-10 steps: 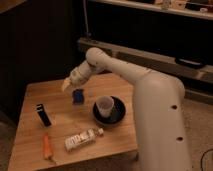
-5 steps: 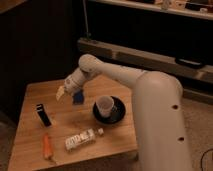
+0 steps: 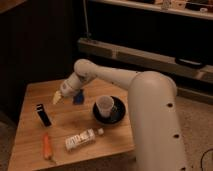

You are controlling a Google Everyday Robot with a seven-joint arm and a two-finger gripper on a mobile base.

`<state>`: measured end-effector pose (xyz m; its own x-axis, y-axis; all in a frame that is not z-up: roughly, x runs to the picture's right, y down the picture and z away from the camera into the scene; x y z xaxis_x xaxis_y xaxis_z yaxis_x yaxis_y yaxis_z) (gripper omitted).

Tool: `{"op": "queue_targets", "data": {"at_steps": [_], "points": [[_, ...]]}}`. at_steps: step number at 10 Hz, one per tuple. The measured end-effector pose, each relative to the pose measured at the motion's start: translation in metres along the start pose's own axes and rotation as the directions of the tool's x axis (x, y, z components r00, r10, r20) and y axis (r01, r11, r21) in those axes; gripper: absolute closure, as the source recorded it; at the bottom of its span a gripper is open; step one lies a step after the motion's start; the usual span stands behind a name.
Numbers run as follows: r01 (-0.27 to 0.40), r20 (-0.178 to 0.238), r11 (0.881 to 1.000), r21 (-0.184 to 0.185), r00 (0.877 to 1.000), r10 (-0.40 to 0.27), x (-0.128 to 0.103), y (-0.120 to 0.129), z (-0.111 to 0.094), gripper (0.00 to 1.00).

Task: Knock the eraser over

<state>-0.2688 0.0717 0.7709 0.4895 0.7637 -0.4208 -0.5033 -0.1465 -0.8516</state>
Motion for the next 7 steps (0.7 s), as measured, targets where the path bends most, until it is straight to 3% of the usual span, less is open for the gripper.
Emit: {"op": "queue_targets", "data": {"at_steps": [4, 7], "points": [[0.02, -0.018, 0.999, -0.039, 1.0, -0.021, 0.003, 0.012, 0.02, 1.0], [0.03, -0.028, 0.998, -0.047, 0.999, -0.031, 0.002, 0.018, 0.029, 1.0]]}}
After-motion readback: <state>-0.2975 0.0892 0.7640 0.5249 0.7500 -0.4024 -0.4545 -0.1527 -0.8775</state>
